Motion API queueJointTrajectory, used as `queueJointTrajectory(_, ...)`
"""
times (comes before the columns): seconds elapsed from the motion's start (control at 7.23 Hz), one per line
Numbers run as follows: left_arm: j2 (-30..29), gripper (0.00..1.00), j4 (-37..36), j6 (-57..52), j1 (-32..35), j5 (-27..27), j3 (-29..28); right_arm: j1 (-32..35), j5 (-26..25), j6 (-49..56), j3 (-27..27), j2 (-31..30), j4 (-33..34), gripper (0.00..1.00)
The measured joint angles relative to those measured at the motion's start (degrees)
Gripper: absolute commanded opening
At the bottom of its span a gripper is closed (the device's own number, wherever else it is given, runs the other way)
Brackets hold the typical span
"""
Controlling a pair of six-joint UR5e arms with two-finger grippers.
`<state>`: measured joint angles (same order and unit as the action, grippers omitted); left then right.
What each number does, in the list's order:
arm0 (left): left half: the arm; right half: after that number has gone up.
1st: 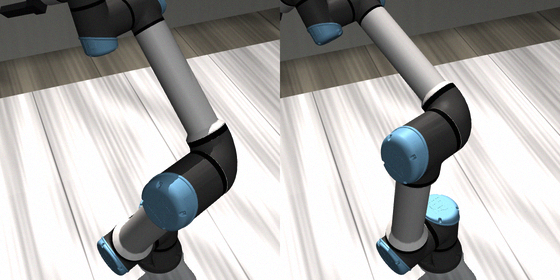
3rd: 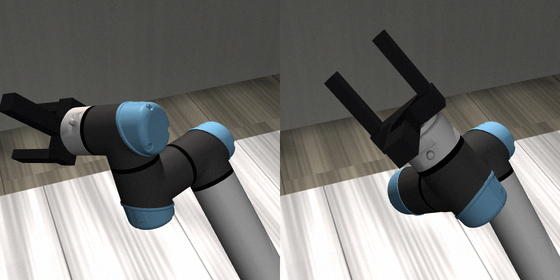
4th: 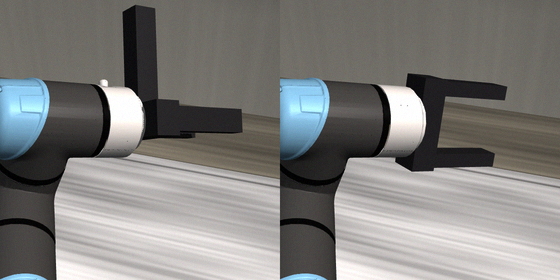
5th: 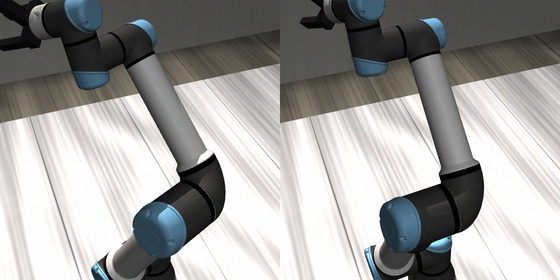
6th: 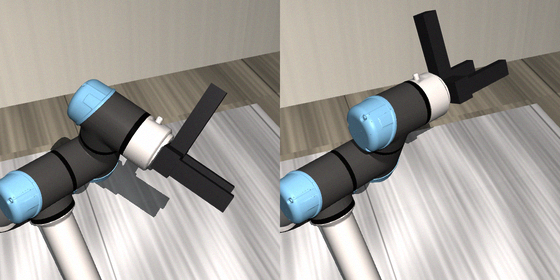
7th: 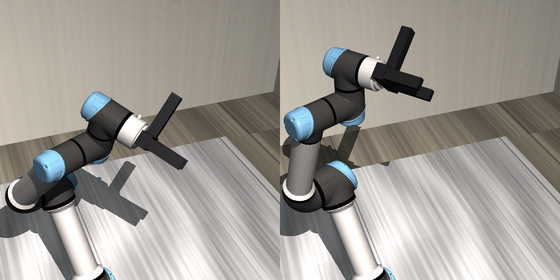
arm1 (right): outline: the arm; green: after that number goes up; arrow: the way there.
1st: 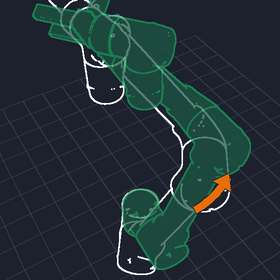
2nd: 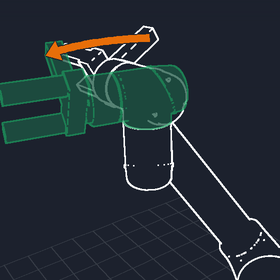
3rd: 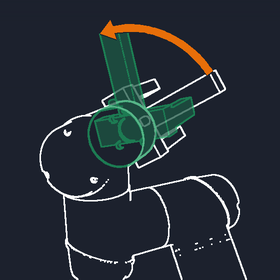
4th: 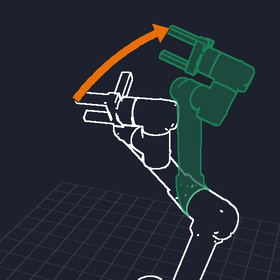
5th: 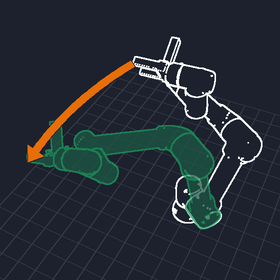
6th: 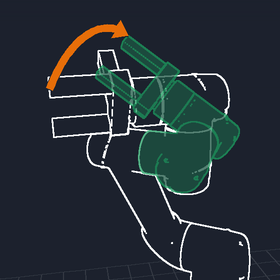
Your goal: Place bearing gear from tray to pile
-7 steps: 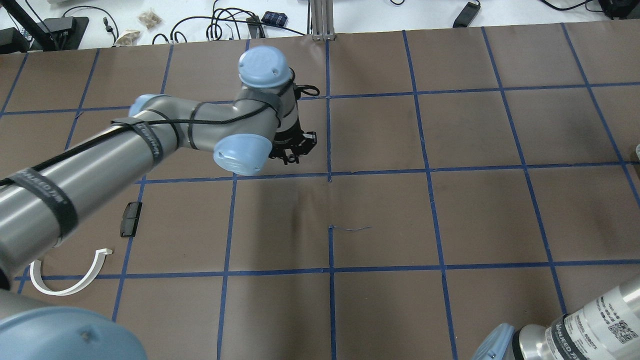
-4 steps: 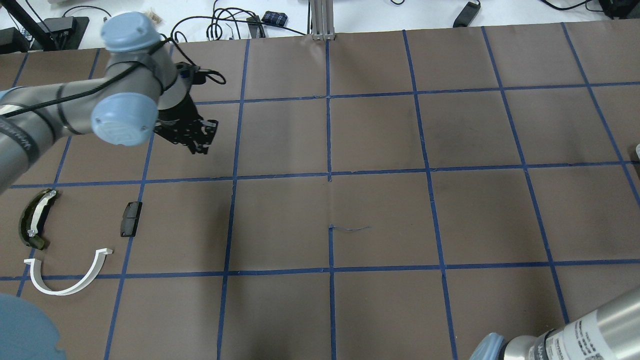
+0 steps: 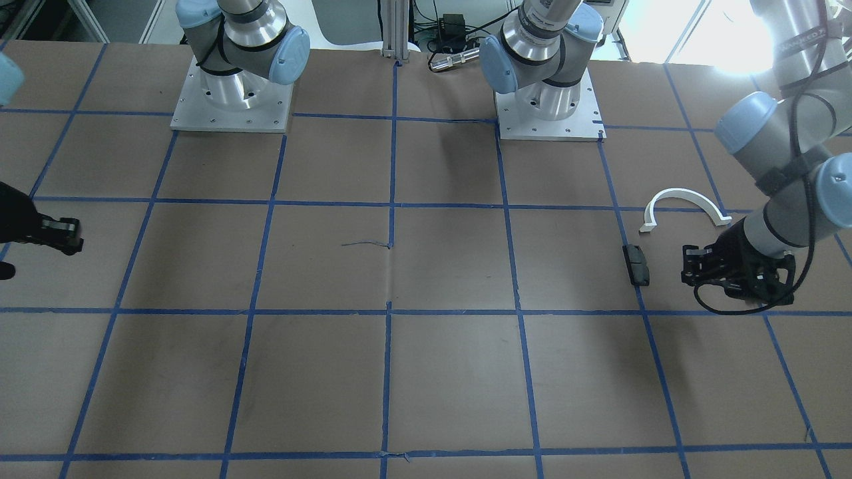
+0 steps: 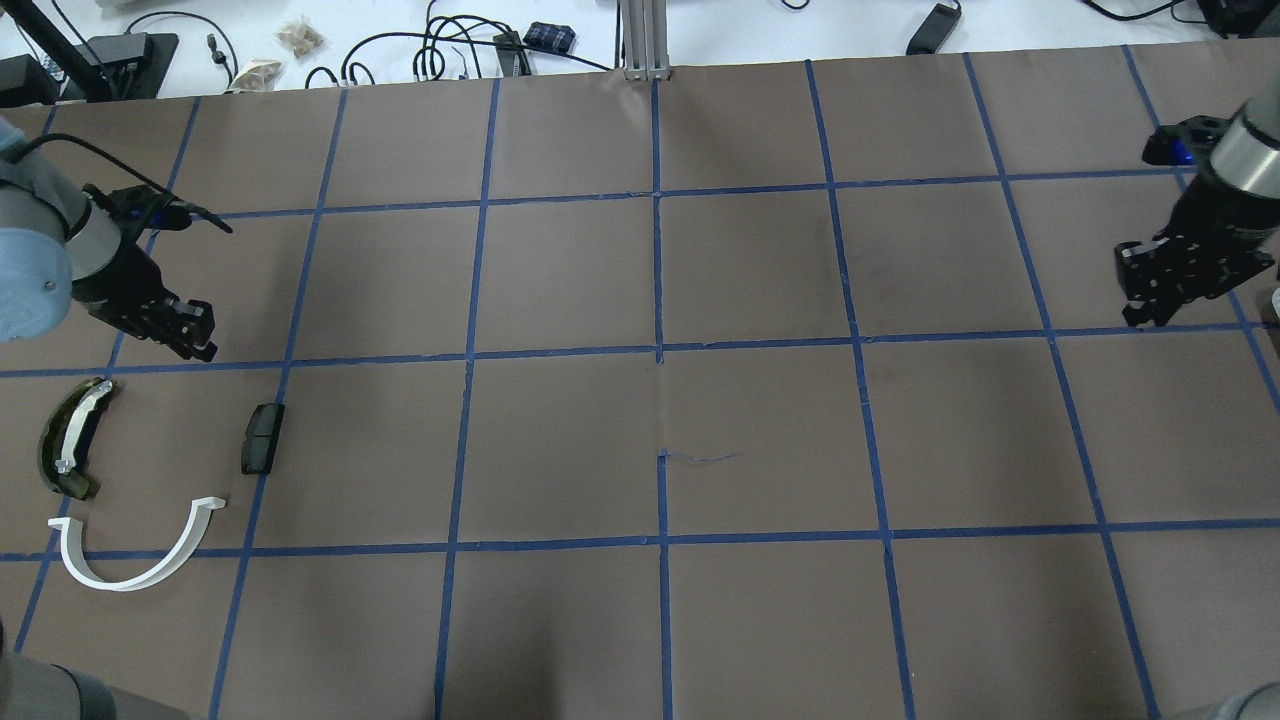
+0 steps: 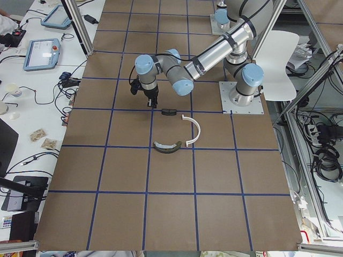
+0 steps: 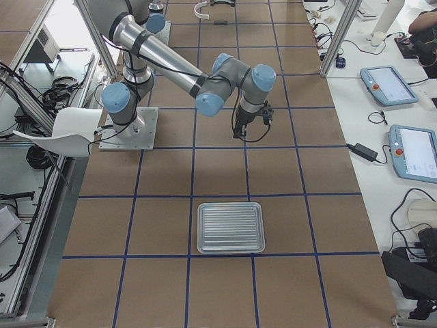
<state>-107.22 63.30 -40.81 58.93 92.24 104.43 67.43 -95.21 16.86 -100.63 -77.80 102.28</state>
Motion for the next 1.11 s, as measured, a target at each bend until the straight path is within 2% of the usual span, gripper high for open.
queueJointTrajectory(0.14,-0.7,0.20,-2.0,-1.7,-2.4,0.2,1.4,5.7,0.2,-9.4,-0.8,-0.4,0.5,0.22)
queueJointTrajectory(0.28,-1.2,0.35,-3.5,-2.4,-4.7,0.2,3.2,11.1,1.2,-19.0,-1.2,0.1,1.8,0.22)
queueJointTrajectory(0.42,-1.7,0.66,-5.1,-2.7,-6.6,0.2,5.3,16.0,3.7,-28.8,-1.5,1.3,4.7,0.22)
queueJointTrajectory(0.55,-2.1,0.72,-7.5,-2.7,-7.7,0.2,6.9,20.9,6.5,-38.9,-1.3,3.3,9.6,0.20)
queueJointTrajectory(0.83,-2.2,0.72,-9.7,-2.3,-7.9,0.0,7.3,31.1,9.4,-57.2,0.2,9.7,20.0,0.19)
queueJointTrajectory(1.11,-1.6,0.72,-9.2,0.3,-5.7,-0.9,6.2,38.6,11.0,-73.5,2.8,15.4,24.9,0.19)
